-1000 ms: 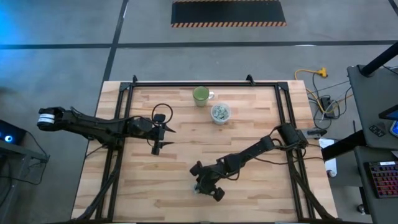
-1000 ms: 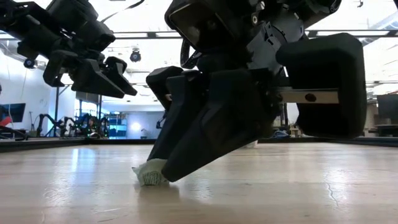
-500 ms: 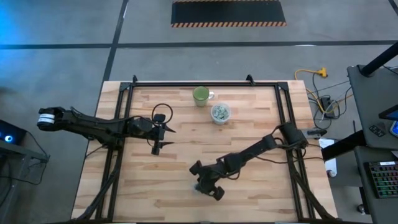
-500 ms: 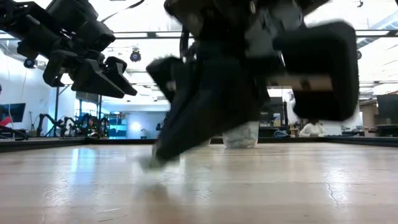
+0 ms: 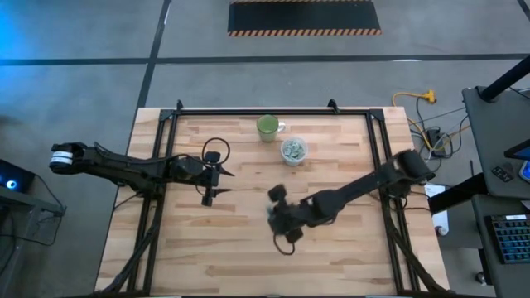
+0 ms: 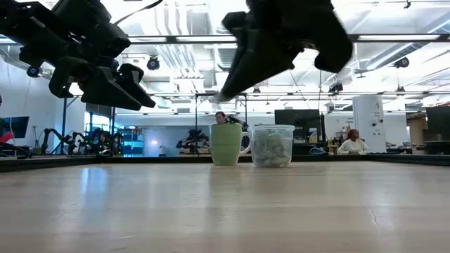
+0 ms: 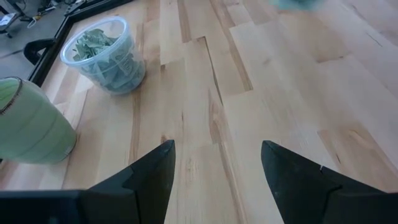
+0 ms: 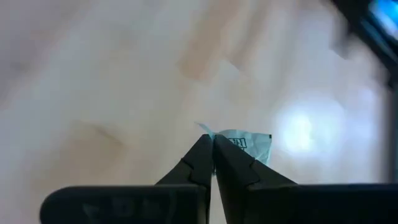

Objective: Pick and place Stevia / Truvia into bins
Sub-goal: Put the stevia packet into the transparent container

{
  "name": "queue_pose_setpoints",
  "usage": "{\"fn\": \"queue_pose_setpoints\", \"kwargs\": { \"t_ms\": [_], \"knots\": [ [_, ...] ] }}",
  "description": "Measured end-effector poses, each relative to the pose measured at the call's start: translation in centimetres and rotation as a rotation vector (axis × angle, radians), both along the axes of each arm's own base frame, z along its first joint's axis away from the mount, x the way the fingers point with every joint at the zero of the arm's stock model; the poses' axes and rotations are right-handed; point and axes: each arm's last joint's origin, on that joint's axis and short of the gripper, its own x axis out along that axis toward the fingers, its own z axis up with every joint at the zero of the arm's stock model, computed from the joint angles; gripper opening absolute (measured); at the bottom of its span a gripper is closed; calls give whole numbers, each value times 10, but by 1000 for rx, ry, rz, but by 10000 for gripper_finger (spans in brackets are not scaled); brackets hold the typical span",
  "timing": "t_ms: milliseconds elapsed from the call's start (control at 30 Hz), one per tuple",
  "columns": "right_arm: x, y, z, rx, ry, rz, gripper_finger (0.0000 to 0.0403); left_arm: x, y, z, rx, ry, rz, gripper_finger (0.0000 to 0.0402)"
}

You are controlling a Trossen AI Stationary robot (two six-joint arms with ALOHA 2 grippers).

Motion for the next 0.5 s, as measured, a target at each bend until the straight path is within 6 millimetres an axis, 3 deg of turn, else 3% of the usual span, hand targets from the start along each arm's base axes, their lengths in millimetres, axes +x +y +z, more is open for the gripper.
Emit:
{"fn": "queue_pose_setpoints", "kwargs": {
  "t_ms": [200,500],
  "knots": [
    [-18,-40,32,-18,-32,-184,9,0,0,0,0,-1,1,221],
    [-27,-124,30,-7,-31,-448,9,0,0,0,2,-4,4,221]
  ]
}}
